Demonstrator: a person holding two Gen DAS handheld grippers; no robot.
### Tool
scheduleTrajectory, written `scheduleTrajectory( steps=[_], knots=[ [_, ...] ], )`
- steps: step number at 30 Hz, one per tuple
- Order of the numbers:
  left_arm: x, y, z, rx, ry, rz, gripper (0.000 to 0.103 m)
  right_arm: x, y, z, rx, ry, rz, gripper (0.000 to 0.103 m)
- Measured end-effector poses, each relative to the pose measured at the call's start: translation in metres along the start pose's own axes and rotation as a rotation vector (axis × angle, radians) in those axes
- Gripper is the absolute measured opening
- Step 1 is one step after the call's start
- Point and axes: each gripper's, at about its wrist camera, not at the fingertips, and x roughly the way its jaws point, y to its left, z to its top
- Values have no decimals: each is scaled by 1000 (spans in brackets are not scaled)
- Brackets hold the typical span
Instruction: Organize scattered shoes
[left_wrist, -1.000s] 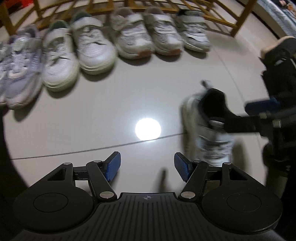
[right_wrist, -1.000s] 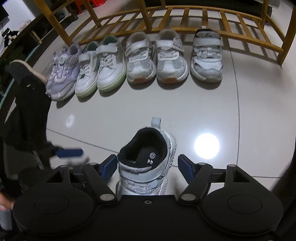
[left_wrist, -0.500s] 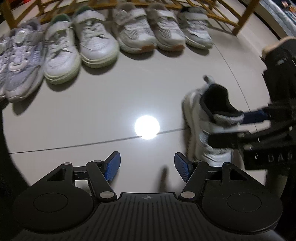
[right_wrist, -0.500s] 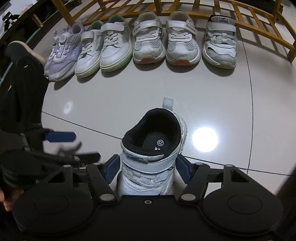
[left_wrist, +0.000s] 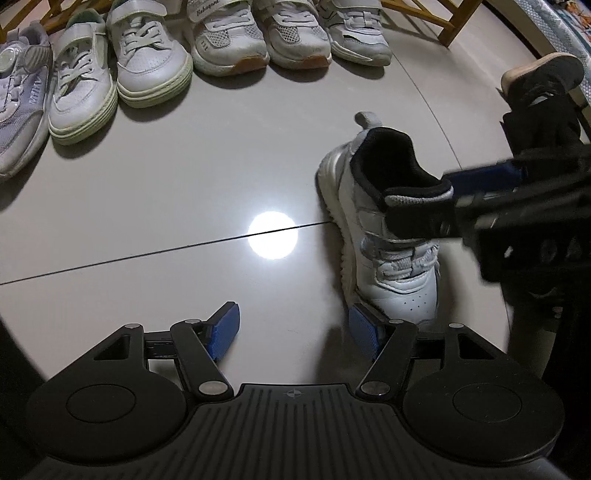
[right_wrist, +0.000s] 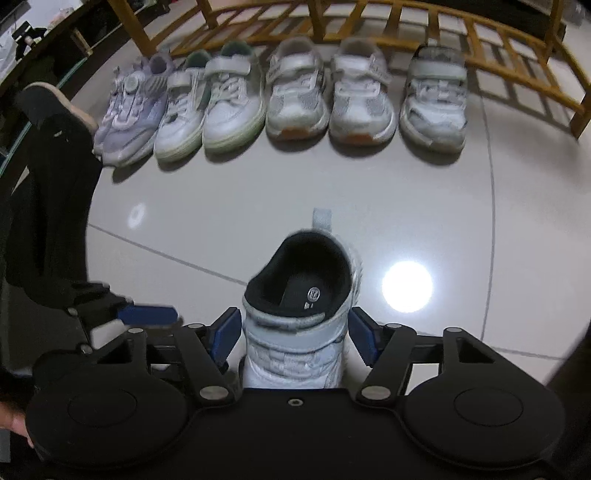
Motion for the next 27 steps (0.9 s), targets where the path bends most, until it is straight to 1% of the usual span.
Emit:
scheduleTrajectory(
  steps=[3, 5, 8, 10, 13, 17, 21, 24, 27],
  knots=[
    [-1, -5, -2, 14, 0, -2, 67, -7, 1, 4, -7, -25, 30, 67],
    [2, -9, -3, 17, 4, 1, 67, -7, 2, 5, -15, -26, 44, 68],
    [6, -15, -3, 25, 13, 26, 65, -4, 7, 7, -32, -18, 74, 68],
    [6, -16, -5, 28, 13, 44, 64, -2, 8, 6, -30, -6, 79, 70],
    [8, -14, -5, 6, 21, 49, 61, 0, 7, 4, -43, -1, 68, 71],
    [6, -15, -7, -3, 17, 46, 61, -1, 0, 6, 12, -4, 81, 71],
    [1, -19, -9, 6, 13, 41, 63, 0, -3, 10, -6, -38, -18, 71],
    [1, -22, -9, 5, 16, 45, 63, 6, -8, 12, 8, -36, -70, 71],
    [-3, -24, -11, 9, 15, 47, 63, 8, -19, 13, 47, -29, -80, 71]
  ],
)
